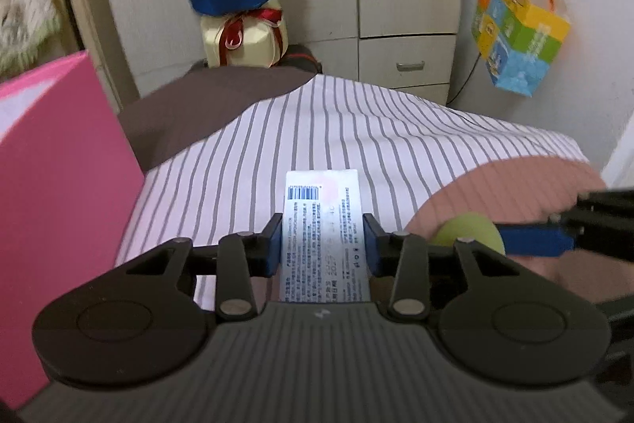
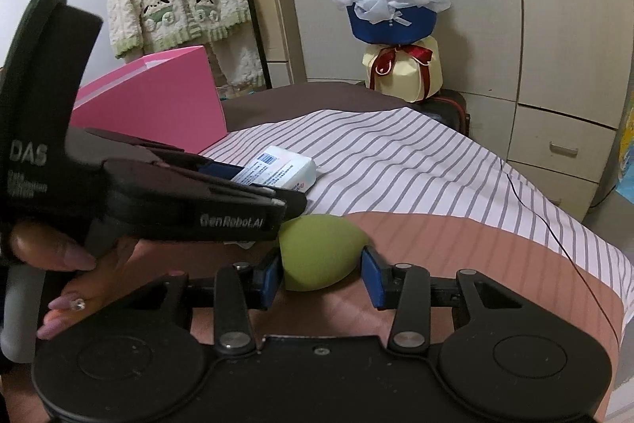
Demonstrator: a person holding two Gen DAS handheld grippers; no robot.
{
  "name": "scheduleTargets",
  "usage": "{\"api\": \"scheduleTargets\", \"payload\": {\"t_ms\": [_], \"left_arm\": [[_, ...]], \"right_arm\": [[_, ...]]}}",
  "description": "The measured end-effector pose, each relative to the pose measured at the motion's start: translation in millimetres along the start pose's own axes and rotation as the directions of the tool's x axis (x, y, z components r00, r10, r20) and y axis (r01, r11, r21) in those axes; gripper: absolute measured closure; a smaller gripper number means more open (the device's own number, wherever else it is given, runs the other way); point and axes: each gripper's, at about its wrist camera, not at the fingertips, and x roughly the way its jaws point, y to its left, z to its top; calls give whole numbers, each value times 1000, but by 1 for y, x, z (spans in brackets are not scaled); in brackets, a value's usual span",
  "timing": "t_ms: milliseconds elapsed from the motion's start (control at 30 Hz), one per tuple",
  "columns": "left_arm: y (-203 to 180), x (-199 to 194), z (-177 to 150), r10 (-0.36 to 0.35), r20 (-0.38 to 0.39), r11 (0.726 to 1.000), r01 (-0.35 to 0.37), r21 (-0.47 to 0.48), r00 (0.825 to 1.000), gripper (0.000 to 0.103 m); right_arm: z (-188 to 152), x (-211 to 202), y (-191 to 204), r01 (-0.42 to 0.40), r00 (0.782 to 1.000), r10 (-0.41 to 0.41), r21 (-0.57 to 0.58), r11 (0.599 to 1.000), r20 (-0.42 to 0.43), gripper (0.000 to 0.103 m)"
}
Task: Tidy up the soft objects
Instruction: 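Grasp the white wipes pack with the left gripper while the right grasps the green sponge, then carry the wipes pack and green sponge in both grippers over the pink box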
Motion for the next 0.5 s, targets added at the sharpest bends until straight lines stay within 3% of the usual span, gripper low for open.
{"api": "scheduleTargets", "payload": {"t_ms": [500], "left_arm": [[17, -46, -18, -102, 6, 990, 102, -95, 995, 65]], "right_arm": [[-8, -28, 27, 102, 995, -102, 47, 994, 0, 57]]}}
